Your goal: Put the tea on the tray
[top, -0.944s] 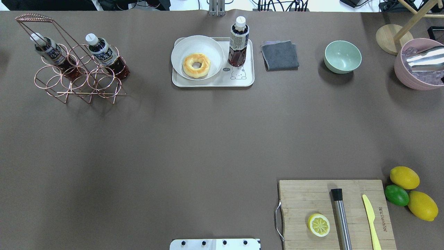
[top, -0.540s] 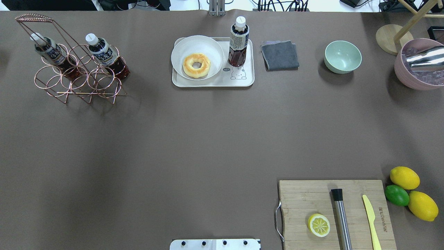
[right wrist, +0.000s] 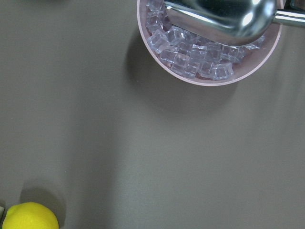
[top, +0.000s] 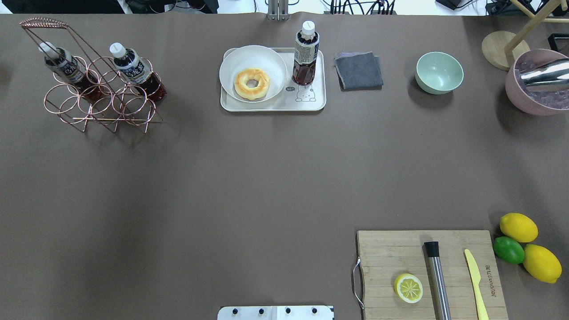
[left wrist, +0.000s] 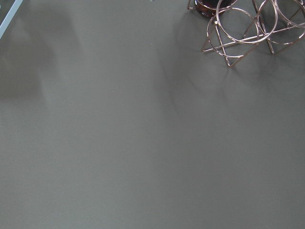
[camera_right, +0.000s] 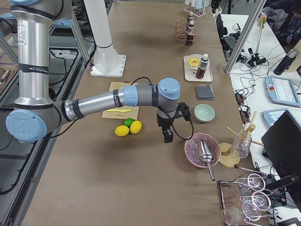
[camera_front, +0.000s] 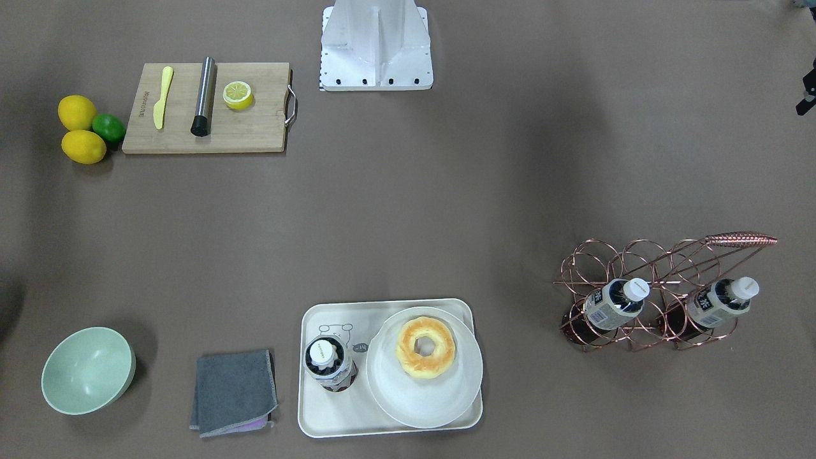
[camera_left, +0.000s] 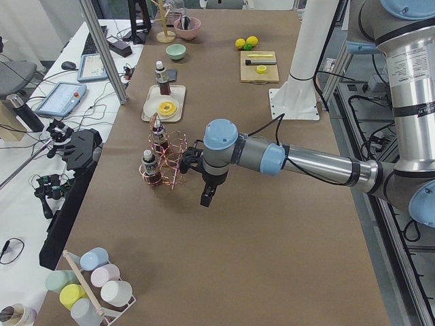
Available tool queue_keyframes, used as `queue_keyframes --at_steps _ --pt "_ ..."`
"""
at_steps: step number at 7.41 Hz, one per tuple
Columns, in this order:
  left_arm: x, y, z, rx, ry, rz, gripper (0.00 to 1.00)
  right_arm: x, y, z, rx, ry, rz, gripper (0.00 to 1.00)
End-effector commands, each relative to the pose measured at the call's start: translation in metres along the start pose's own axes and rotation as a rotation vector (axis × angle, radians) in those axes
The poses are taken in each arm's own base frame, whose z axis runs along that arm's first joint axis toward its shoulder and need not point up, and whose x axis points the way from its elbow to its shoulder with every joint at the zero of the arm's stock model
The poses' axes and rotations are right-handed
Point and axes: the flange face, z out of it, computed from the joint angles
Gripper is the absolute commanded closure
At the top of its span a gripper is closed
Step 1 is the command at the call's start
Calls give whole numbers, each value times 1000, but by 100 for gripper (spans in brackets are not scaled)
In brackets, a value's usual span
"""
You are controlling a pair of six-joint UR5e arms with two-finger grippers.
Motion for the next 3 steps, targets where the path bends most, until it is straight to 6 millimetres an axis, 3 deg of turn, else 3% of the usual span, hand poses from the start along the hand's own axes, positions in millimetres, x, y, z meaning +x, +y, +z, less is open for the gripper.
queue_keyframes --at_steps 1,3 --pt "-2 -1 -3 10 -12 4 3 1 -4 -1 4 -2 5 0" --pt "-22 2 11 -20 -55 -12 3 -8 -6 -5 29 -70 -5 0"
